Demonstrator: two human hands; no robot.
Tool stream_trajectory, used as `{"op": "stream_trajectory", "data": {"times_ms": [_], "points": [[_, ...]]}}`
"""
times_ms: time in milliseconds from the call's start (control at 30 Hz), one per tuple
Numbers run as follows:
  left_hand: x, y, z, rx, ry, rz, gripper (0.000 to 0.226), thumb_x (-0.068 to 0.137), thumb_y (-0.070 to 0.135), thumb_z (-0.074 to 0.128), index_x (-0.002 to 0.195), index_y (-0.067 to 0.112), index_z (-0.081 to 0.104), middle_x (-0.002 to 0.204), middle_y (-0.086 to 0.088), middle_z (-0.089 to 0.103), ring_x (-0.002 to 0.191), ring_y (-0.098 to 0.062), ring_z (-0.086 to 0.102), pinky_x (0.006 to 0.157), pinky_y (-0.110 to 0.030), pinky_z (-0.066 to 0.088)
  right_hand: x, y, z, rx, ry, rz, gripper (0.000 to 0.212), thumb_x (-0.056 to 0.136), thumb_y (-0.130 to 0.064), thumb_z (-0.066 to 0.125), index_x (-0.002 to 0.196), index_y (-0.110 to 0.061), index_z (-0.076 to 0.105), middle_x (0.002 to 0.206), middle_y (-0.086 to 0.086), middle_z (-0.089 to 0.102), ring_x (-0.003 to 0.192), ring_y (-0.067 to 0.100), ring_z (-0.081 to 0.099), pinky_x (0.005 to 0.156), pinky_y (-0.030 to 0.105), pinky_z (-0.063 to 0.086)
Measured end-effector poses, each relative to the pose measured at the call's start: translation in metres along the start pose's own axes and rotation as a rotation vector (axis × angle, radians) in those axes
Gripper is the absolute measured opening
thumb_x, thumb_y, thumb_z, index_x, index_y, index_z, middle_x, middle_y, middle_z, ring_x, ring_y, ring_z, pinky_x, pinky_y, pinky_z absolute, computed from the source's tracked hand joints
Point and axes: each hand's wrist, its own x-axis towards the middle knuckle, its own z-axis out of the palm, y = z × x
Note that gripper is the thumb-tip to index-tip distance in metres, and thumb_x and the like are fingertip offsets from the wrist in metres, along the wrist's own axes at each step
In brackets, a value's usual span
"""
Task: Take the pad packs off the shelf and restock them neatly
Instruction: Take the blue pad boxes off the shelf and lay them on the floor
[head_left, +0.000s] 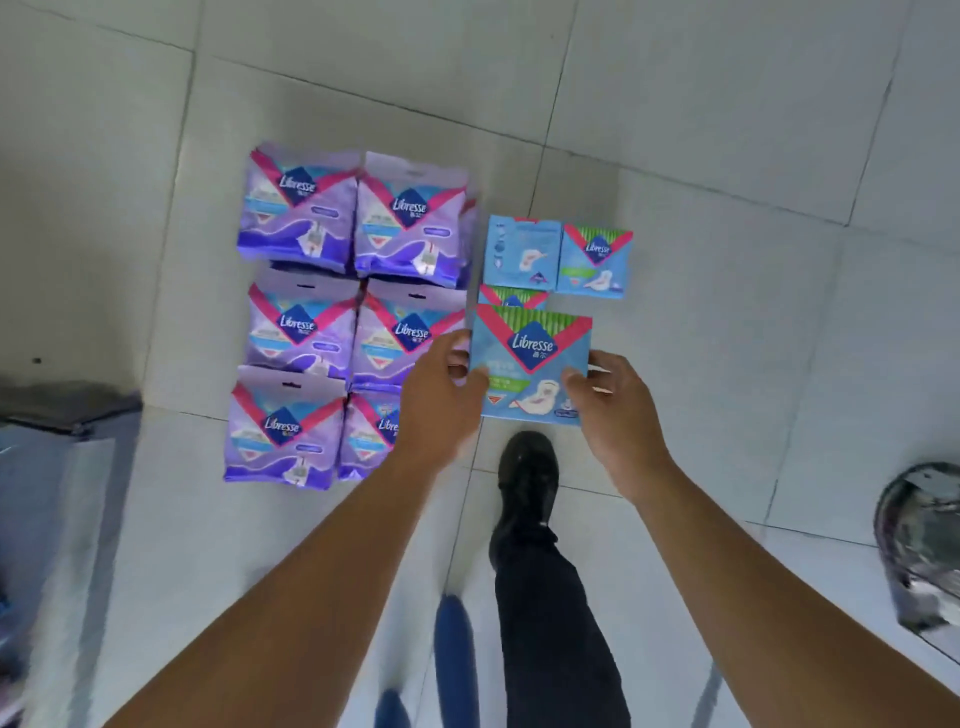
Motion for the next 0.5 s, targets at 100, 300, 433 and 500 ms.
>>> {"op": "stream_trajectory", "data": {"times_ms": [100, 300, 433, 500], "points": [[0.06, -0.031, 0.041, 0.071, -0.02, -0.105, 0.021, 0.087, 0.014, 0.058, 0.105, 0.023, 0.055, 0.096, 0.007, 0.066, 0.092, -0.015, 0.064, 0.075, -0.021, 0.047, 0.074, 0.038, 0.015, -0.072, -0.019, 0.036, 0.03, 0.093, -0.033, 0.061, 0.119, -0.021, 0.055, 0.103, -0.003, 0.065, 0.09, 0.012, 0.068, 0.065, 0.025, 0.051], [0.144, -0.086, 0.089, 0.155, -0.055, -0.182, 0.034, 0.084, 0.022, 0.05, 0.118, 0.024, 0.057, 0.105, 0.006, 0.068, 0.091, -0.014, 0.063, 0.062, -0.017, 0.04, 0.178, 0.087, 0.061, -0.152, -0.079, 0.048, 0.03, 0.093, -0.025, 0.058, 0.121, -0.013, 0.057, 0.114, 0.003, 0.066, 0.101, 0.021, 0.065, 0.081, 0.034, 0.052], [0.169, -0.105, 0.106, 0.129, -0.052, -0.168, 0.039, 0.089, 0.014, 0.048, 0.126, 0.024, 0.051, 0.113, 0.003, 0.063, 0.095, -0.018, 0.059, 0.063, -0.017, 0.039, 0.207, 0.101, 0.077, -0.176, -0.095, 0.025, 0.025, 0.093, -0.022, 0.054, 0.116, -0.014, 0.058, 0.109, 0.0, 0.066, 0.1, 0.019, 0.063, 0.07, 0.023, 0.047], [0.174, -0.109, 0.11, 0.134, -0.072, -0.176, 0.042, 0.092, 0.012, 0.049, 0.132, 0.024, 0.046, 0.12, 0.001, 0.059, 0.101, -0.019, 0.058, 0.071, -0.021, 0.042, 0.211, 0.104, 0.08, -0.184, -0.104, 0.005, 0.023, 0.092, -0.019, 0.052, 0.114, -0.016, 0.06, 0.102, -0.003, 0.065, 0.095, 0.017, 0.062, 0.061, 0.014, 0.042]]}}
